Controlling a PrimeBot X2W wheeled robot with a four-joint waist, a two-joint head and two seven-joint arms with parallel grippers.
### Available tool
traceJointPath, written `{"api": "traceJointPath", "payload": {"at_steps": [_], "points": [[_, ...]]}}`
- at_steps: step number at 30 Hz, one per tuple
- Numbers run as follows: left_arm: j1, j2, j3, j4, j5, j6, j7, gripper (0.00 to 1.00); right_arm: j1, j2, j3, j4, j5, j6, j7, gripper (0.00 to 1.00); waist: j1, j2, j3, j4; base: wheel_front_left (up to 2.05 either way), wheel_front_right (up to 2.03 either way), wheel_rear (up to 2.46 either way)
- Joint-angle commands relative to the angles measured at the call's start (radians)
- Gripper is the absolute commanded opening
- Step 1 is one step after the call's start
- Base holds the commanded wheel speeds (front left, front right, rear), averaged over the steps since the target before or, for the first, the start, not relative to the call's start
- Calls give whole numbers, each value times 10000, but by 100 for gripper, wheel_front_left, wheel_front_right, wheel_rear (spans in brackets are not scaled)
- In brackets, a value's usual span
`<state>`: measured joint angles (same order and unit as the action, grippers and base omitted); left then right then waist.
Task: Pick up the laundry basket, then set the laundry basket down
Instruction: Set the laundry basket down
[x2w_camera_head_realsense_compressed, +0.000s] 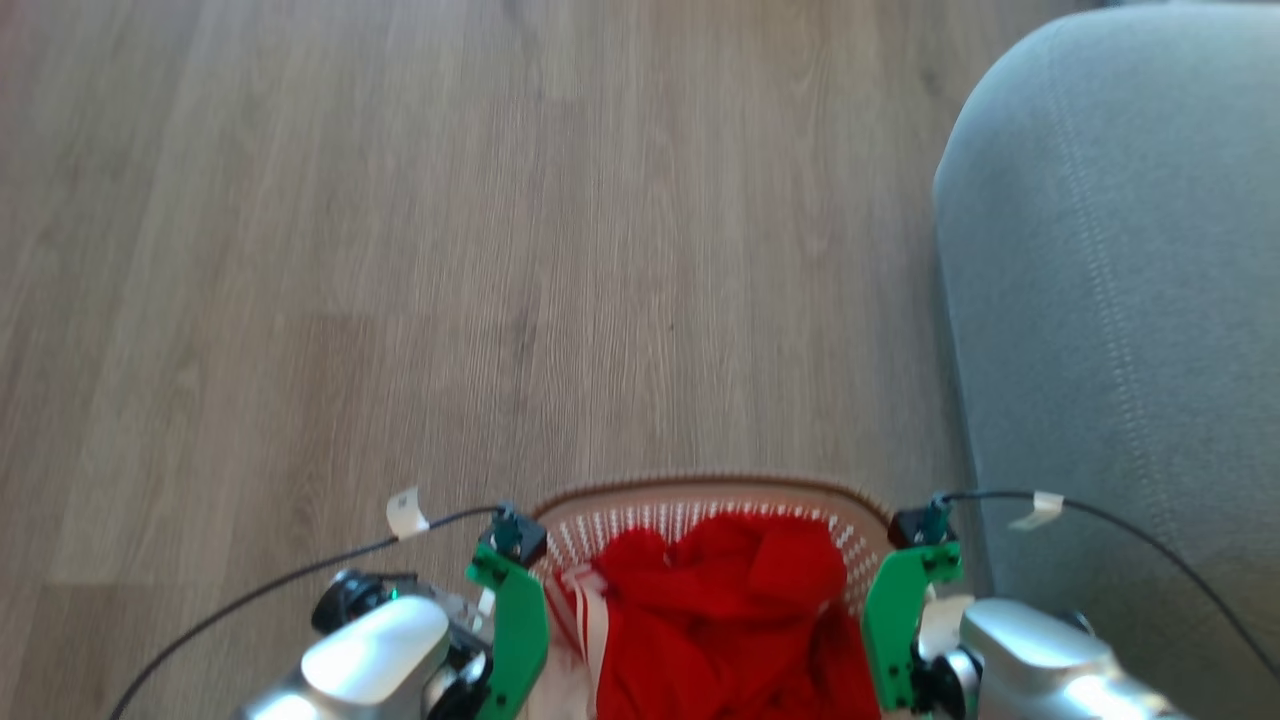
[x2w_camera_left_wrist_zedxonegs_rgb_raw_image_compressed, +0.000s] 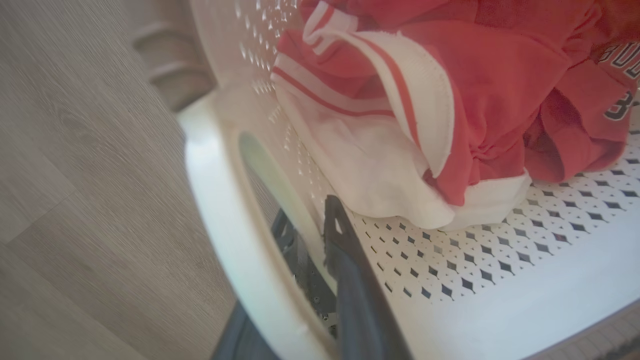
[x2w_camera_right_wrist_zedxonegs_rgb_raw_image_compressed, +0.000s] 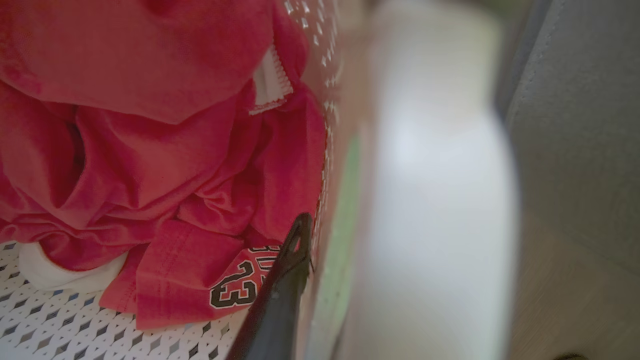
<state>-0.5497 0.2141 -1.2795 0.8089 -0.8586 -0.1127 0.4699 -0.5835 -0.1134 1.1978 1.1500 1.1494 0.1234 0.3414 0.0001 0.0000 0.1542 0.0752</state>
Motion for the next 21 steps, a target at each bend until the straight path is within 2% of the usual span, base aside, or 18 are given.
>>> {"api": "traceJointPath", "payload": {"at_steps": [1, 14, 21], "points": [[-656, -365, -8, -251, 352, -180, -236, 0, -609, 91, 111, -403, -193, 73, -386, 0, -1, 0, 721, 82, 0, 0, 0], [-2193, -1457, -6, 1693, 1266, -180, -1796, 0, -1611, -359, -233, -378, -305, 73, -2009, 0, -1, 0, 3140, 175, 0, 0, 0], [-3030, -1630, -6, 2223, 1471, -131, -2473, 0, -2168, -484, -407, -387, -313, 73, -2903, 0, -1, 0, 4392, 182, 0, 0, 0]]}}
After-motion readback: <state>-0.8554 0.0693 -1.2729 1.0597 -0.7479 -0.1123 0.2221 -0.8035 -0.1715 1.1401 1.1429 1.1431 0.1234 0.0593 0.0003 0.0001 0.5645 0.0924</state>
